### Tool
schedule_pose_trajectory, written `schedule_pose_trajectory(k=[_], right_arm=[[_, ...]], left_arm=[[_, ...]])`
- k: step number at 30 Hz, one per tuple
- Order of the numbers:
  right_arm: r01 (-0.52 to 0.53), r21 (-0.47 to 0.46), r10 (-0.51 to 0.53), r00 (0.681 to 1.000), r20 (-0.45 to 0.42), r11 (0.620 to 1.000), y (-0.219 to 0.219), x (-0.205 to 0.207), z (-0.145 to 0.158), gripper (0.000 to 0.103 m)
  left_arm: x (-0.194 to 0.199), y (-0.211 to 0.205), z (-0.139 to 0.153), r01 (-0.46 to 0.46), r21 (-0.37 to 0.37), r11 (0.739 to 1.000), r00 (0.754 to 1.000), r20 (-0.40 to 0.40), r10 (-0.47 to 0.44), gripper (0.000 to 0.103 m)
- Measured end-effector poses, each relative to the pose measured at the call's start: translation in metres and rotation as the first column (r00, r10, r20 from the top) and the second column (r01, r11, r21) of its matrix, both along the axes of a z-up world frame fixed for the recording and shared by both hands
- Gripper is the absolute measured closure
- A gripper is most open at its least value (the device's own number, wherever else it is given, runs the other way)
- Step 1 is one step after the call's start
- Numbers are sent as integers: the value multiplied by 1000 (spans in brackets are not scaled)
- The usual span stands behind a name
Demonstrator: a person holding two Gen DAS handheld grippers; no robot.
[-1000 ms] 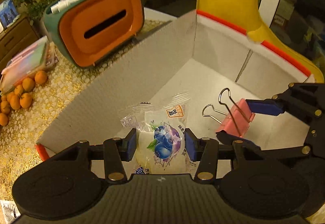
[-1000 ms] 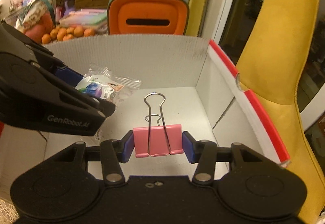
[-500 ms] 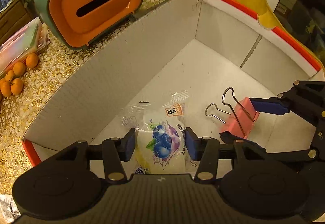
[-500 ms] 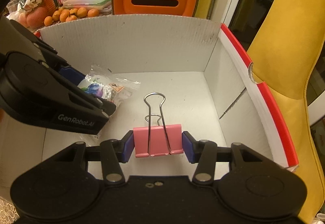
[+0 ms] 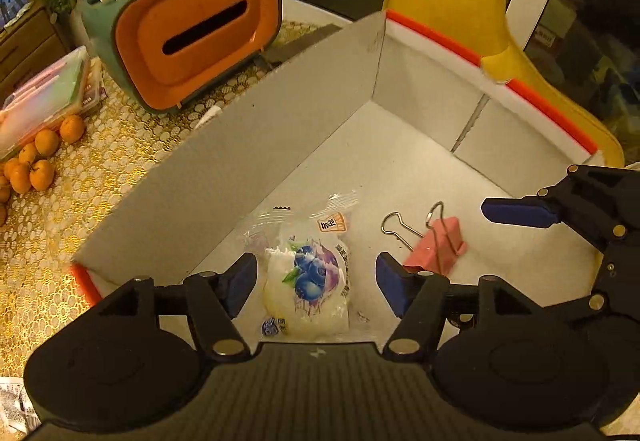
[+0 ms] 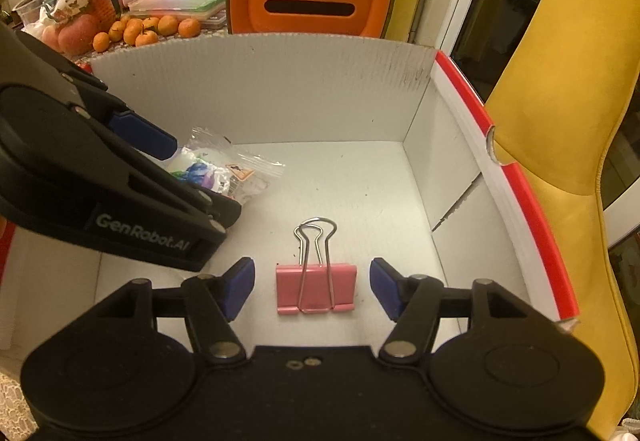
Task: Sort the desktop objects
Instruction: 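Open both tools to drop the bag and clip into the box, then move both tools back over the cluttered table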
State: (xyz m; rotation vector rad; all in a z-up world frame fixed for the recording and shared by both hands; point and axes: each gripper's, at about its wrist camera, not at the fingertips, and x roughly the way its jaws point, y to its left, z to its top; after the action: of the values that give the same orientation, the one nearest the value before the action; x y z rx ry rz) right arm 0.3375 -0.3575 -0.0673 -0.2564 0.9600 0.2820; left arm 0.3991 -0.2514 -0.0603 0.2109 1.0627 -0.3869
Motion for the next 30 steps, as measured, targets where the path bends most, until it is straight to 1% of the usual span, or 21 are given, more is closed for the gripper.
schedule_pose_trajectory(k=[5, 11, 16, 22, 30], right_arm=[[16, 32, -17, 1000, 19, 999, -4, -11, 15, 39], [22, 65, -25, 999, 44, 998, -4, -31, 37, 39], [18, 85, -24, 997, 71, 996, 3, -48, 55, 39], [-1, 103, -9, 995, 96, 995, 17, -71, 73, 39], [-35, 117, 22, 993, 113, 993, 35, -103, 87, 39]], left_arm=[[-19, 8, 18, 0, -13, 1000, 1000, 31, 0, 38], [-45, 21, 46, 6, -37, 999, 997, 81, -3, 38], [-72, 36, 67, 5, -62, 998, 993, 117, 2, 38], [-106, 58, 86, -2, -85, 996, 988, 153, 15, 38], [-142, 89, 112, -14, -117, 993, 977, 211, 38, 38]])
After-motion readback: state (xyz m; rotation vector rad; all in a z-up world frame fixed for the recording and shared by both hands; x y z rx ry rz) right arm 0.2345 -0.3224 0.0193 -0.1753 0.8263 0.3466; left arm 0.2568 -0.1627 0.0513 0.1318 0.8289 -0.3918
